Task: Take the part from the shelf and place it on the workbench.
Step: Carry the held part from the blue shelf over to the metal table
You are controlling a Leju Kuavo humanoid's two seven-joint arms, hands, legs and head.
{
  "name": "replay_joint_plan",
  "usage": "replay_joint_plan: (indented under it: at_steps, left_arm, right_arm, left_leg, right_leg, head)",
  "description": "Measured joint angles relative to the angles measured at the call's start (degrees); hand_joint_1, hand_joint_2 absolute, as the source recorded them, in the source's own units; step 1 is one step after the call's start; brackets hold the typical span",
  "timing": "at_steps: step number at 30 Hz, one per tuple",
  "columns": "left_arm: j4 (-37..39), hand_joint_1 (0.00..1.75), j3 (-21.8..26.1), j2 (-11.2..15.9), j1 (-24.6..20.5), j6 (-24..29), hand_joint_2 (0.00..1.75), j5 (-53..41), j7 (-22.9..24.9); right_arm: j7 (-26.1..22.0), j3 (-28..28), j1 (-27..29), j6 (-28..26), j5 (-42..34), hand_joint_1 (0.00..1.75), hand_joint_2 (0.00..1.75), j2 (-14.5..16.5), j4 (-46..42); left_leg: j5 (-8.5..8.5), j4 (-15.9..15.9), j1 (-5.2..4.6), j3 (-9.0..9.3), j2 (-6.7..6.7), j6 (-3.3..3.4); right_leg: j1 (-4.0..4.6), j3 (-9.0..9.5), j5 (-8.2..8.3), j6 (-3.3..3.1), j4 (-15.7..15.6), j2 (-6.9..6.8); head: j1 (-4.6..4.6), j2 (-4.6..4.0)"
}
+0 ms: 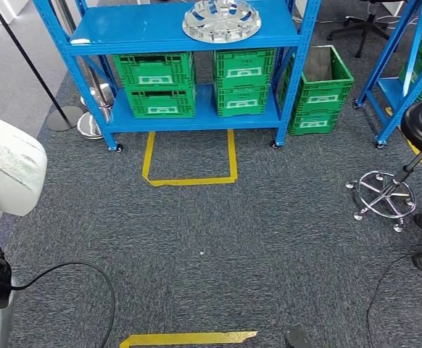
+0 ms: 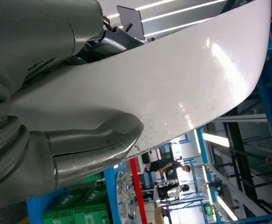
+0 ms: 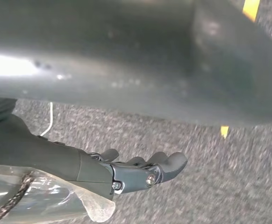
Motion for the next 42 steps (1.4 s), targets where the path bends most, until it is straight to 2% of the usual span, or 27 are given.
replay_joint_plan:
  at_steps: [7, 15, 32, 37, 40, 42]
  left_arm:
    - [-0.1, 1.75, 0.4, 0.0, 0.3, 0.1, 1.75, -0.1, 0.0]
    - [-0.5, 1.75, 0.5, 0.1, 0.5, 0.2, 1.75, -0.2, 0.0]
    - [-0.7, 1.75, 0.9, 0.2, 0.6, 0.3, 1.75, -0.9, 0.0]
    - [-0.9, 1.75, 0.9, 0.2, 0.6, 0.6, 1.75, -1.2, 0.0]
    - [-1.3, 1.75, 1.1, 0.4, 0.7, 0.7, 1.75, -1.2, 0.0]
    - [-1.7, 1.75, 1.2, 0.5, 0.9, 0.7, 1.75, -1.3, 0.0]
  right_arm:
    - [-1.4, 0.0, 0.0, -0.1, -0.6, 0.00, 0.00, 0.0, 0.0]
    - [-1.7, 0.2, -0.1, -1.2, -0.1, 0.00, 0.00, 0.0, 0.0]
    - [-1.5, 1.2, -0.2, -1.7, 0.5, 0.00, 0.00, 0.0, 0.0]
    - [-1.5, 2.0, -0.3, -2.9, 1.1, 0.00, 0.00, 0.0, 0.0]
    - [-1.5, 2.4, -0.3, -3.1, 1.2, 0.00, 0.00, 0.0, 0.0]
    - [-1.5, 2.6, -0.4, -3.1, 1.2, 0.00, 0.00, 0.0, 0.0]
  left_leg:
    - [0.46, -0.4, 0.10, -0.19, -0.05, -1.21]
    - [0.49, -0.3, 0.01, -0.39, -0.06, -1.41]
    - [0.47, -0.1, -0.06, -0.59, -0.06, -1.36]
    - [0.30, 0.4, -0.16, -0.91, -0.09, -0.94]
    - [0.39, 0.3, -0.15, -1.05, -0.17, -0.48]
    - [1.03, -0.8, 0.17, -0.69, -0.32, -0.01]
  right_leg:
    - [0.09, -0.34, 0.20, -0.35, 0.1, -0.09]
    - [-0.01, -0.41, 0.33, -0.41, 0.1, -0.13]
    - [-0.09, -0.51, 0.50, -0.27, 0.0, -0.15]
    - [-0.20, -0.58, 0.62, -0.05, 0.0, -0.18]
    - [-0.14, -0.43, 0.80, 0.35, -0.3, -0.31]
    - [-0.05, -0.81, -0.12, 0.69, 0.3, -0.34]
  head:
    - [0.02, 0.00]
    - [0.05, 0.00]
    - [0.04, 0.00]
    - [0.02, 0.00]
    - [0.03, 0.00]
    - [0.09, 0.00]
